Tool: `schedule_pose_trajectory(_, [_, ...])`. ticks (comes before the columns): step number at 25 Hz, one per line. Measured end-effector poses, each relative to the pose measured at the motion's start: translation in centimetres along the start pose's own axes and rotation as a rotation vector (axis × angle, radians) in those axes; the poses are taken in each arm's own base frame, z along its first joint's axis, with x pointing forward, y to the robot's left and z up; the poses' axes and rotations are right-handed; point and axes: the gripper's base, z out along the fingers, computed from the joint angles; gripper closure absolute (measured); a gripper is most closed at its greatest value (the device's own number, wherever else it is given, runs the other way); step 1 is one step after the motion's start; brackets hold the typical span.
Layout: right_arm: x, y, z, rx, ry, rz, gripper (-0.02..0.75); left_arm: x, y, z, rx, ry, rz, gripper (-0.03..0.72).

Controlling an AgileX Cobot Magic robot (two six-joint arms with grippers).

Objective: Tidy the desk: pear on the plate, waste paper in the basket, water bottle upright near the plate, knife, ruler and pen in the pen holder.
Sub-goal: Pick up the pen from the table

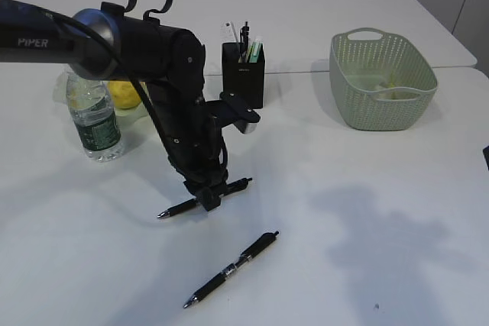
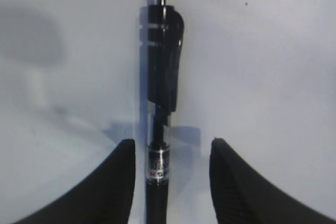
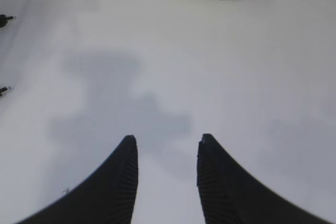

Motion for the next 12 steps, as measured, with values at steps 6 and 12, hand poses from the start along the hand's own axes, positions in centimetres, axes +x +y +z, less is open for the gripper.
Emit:
schedule_pose_trajectory(6, [0.0, 0.0, 0.0, 0.0, 0.0, 0.0, 0.422, 0.03, 0.01, 0.27, 0.002, 0.006, -0.001, 0.36])
schedule_pose_trajectory(12, [0.0, 0.0, 0.0, 0.0, 0.0, 0.0, 0.423, 0.07, 0.03, 0.63, 0.005, 0.012, -0.001, 0.367])
